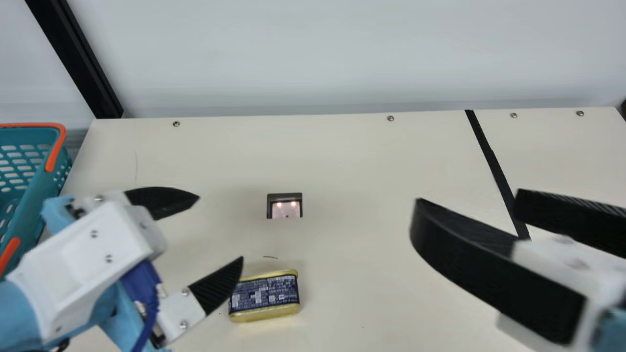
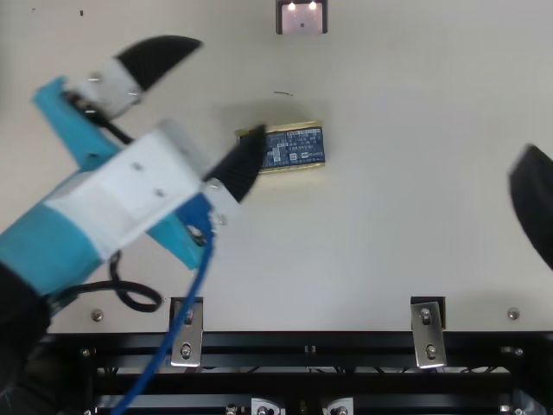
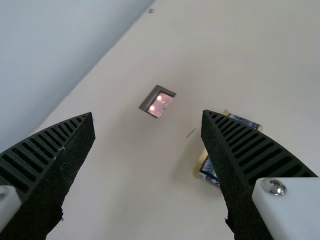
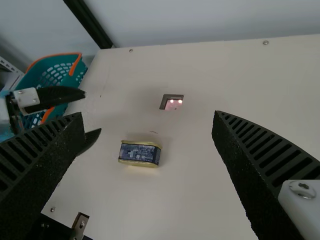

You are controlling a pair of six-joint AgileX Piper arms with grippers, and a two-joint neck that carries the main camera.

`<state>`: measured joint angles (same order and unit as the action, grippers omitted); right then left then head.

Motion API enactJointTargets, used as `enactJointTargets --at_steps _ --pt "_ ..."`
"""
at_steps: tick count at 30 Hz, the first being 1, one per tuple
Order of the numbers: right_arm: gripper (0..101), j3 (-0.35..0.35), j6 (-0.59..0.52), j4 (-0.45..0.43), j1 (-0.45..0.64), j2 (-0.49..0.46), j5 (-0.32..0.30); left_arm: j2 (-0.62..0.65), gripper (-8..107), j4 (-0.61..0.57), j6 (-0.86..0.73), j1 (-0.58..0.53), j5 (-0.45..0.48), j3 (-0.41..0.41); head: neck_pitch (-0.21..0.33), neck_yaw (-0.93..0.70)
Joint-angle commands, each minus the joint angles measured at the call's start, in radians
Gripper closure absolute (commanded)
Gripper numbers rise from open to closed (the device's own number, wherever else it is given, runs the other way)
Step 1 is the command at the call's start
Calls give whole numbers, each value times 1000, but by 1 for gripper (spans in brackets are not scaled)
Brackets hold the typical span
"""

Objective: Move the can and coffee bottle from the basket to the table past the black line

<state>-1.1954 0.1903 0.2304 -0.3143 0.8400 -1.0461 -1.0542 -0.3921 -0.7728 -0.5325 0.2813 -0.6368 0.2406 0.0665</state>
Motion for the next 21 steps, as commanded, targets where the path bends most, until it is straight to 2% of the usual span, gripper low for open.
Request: enactJointTargets --at_steps 1,11,21 --pt "0 -10 -45 23 9 60 1 43 9 9 37 32 -49 38 4 2" --pt "0 -97 -272 129 42 281 -33 197 9 73 210 191 -201 187 4 2" --pt "0 -217 -464 170 -16 484 -125 356 9 127 369 323 -286 340 4 2"
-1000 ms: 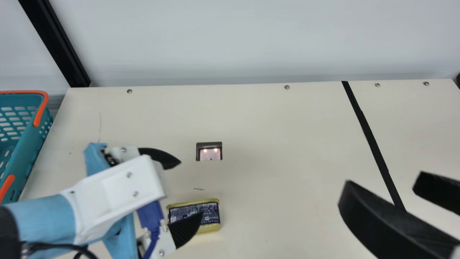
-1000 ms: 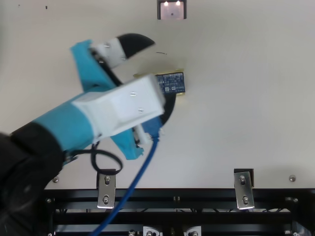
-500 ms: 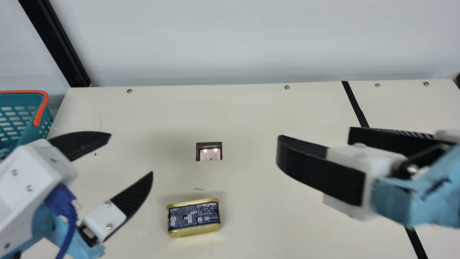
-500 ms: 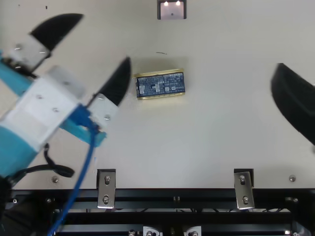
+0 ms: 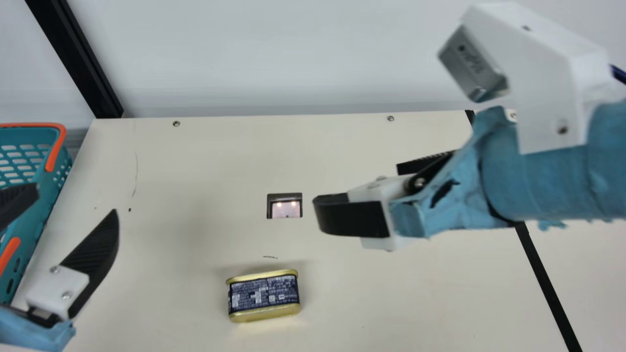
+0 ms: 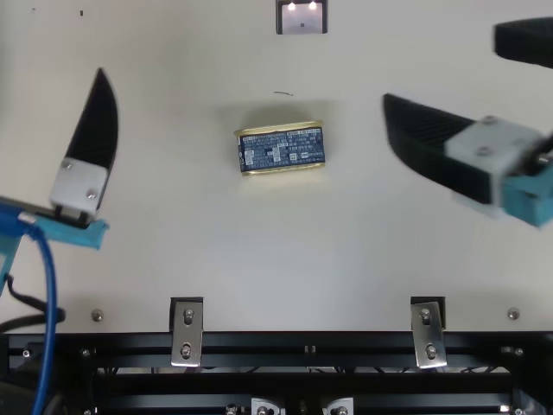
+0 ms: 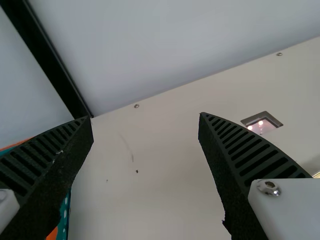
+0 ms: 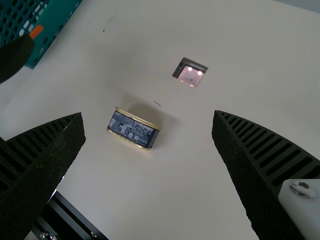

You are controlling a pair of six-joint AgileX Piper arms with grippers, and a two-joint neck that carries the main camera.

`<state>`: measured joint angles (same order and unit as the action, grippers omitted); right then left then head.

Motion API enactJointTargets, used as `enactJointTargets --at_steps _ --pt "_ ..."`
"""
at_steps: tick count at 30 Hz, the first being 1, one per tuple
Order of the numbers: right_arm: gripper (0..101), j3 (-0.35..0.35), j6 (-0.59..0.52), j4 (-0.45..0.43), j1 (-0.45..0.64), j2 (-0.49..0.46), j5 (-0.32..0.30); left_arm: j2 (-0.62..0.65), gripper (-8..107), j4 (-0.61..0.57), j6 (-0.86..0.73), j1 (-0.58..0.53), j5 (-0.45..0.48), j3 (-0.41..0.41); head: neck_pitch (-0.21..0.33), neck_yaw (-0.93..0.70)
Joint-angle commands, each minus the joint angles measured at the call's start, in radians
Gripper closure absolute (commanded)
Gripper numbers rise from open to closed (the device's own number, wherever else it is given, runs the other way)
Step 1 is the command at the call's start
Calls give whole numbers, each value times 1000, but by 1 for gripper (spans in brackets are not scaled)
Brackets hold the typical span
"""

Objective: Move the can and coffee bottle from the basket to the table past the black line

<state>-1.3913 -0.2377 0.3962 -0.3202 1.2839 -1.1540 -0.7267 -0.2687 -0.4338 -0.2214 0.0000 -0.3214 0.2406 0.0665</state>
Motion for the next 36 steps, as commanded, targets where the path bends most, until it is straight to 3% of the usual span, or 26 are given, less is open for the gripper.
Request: enactJointTargets --at_steps 1,7,13,14,24,36 --pt "0 -34 -51 4 -21 58 -25 47 9 2 43 22 -3 38 4 2" --pt "0 -125 -156 13 -92 162 -66 153 9 -7 143 105 24 105 4 2" --pt "0 -182 -267 16 -186 248 -66 236 9 3 217 242 55 144 4 2" --pt "0 -190 -288 13 -203 261 -66 217 9 -2 205 193 51 140 4 2" --pt "0 -233 -463 -61 -348 363 -66 235 9 3 217 240 54 144 4 2" --pt "0 -221 -575 -207 -442 445 -66 235 9 3 217 240 54 144 4 2"
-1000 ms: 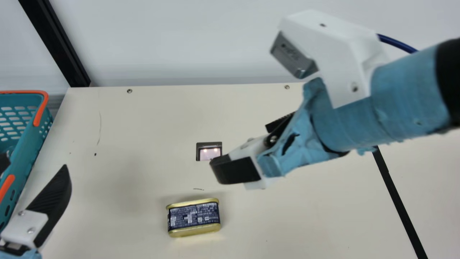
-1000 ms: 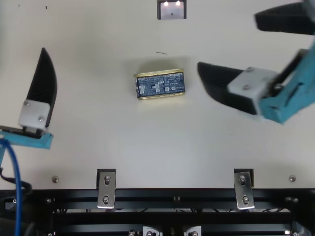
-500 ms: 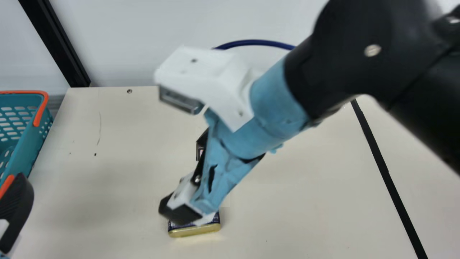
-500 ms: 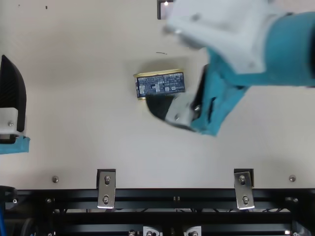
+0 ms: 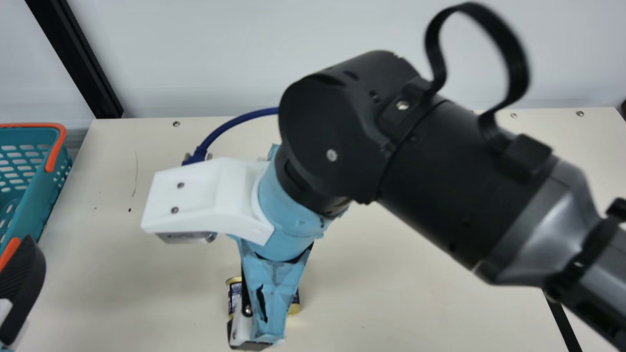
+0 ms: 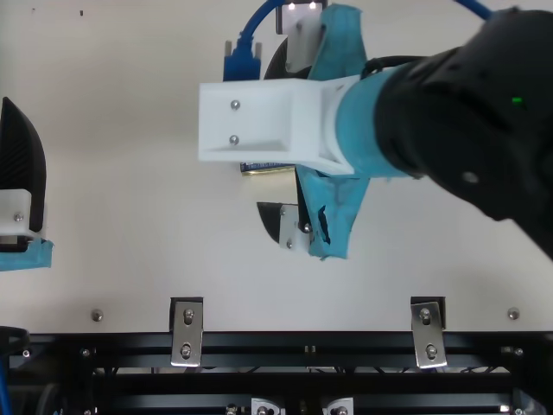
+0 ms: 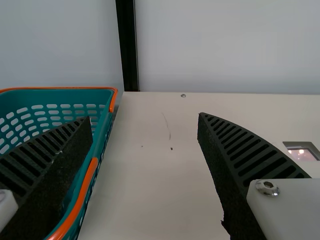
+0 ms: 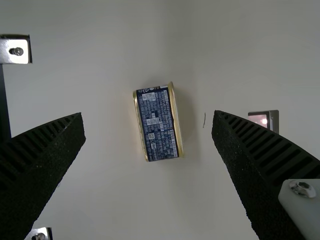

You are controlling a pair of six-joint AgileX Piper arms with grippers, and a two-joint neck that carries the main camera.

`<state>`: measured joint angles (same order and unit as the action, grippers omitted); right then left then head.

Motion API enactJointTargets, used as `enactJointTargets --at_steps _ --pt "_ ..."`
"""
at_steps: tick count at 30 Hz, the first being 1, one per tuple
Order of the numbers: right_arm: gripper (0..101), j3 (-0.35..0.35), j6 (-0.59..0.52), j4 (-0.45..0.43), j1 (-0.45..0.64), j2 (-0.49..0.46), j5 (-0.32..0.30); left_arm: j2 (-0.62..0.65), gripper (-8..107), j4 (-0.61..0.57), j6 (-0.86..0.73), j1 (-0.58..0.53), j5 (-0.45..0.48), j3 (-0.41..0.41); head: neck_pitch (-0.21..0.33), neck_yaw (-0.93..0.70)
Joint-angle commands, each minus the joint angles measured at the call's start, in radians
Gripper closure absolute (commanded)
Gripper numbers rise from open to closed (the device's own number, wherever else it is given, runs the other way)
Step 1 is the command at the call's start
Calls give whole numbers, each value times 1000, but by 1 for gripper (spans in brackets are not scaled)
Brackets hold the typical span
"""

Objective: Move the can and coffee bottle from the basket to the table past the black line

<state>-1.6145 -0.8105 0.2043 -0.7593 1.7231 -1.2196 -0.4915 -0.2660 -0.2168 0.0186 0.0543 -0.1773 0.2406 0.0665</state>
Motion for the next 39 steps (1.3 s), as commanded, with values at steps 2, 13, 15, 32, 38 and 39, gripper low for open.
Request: enactJointTargets --at_steps 2,13,15,32,38,39 --pt "0 3 -8 -34 -10 20 0 0 9 0 0 0 0 0 4 2" --pt "0 3 -10 -110 -41 88 0 0 9 0 0 0 0 0 4 2" --pt "0 -2 -5 -123 -46 101 0 0 9 0 0 0 0 0 4 2" --pt "0 35 30 -158 -89 205 72 0 9 0 0 0 0 0 4 2" --pt "0 70 39 -160 -94 230 125 0 9 0 0 0 0 0 4 2" --pt "0 73 40 -159 -95 232 131 0 9 0 0 0 0 0 4 2"
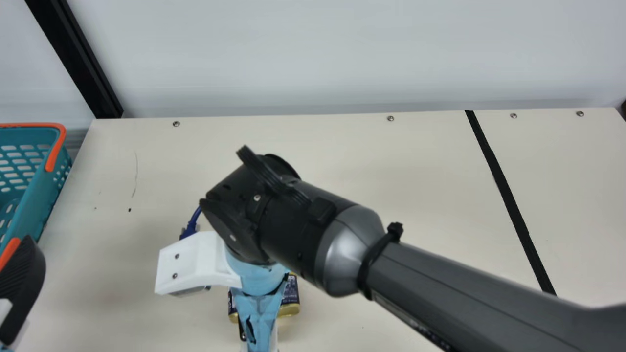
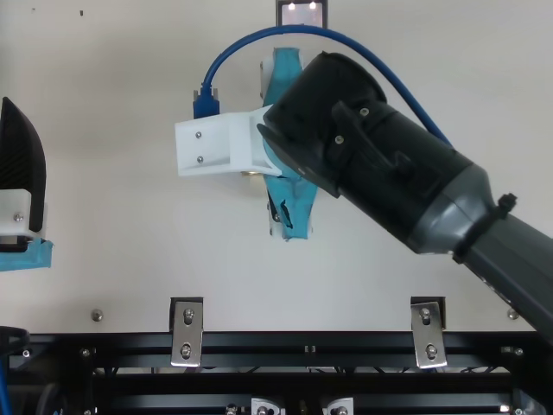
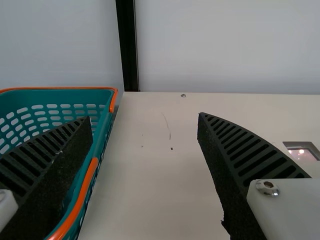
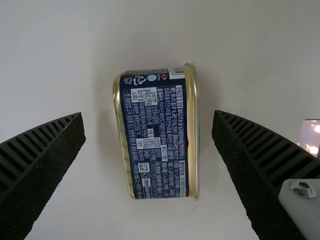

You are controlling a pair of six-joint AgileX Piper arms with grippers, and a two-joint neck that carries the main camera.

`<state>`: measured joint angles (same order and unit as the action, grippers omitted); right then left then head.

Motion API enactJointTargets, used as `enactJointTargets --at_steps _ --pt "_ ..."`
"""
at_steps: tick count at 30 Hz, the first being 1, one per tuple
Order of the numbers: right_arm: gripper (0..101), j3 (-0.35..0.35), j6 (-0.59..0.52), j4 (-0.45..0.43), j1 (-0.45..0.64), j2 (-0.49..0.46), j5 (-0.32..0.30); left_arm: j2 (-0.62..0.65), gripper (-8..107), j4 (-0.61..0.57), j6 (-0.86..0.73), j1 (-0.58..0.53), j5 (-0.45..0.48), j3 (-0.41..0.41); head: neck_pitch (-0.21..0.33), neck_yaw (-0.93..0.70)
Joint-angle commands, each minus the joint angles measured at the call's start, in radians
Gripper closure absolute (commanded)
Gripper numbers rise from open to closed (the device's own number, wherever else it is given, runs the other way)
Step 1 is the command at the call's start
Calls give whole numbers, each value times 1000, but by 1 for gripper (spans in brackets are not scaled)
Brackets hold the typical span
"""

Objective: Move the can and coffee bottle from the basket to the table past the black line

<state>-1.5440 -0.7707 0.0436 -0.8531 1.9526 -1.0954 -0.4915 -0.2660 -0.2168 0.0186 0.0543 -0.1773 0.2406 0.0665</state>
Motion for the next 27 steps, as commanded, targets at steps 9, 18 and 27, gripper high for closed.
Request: enactJointTargets --at_steps 9,18,27 --pt "0 6 5 1 -4 17 25 0 9 0 0 0 0 0 4 2" --pt "101 -11 29 -8 7 -5 4 0 9 0 0 0 0 0 4 2" --pt "101 -29 110 41 51 -99 -24 0 9 0 0 0 0 0 4 2"
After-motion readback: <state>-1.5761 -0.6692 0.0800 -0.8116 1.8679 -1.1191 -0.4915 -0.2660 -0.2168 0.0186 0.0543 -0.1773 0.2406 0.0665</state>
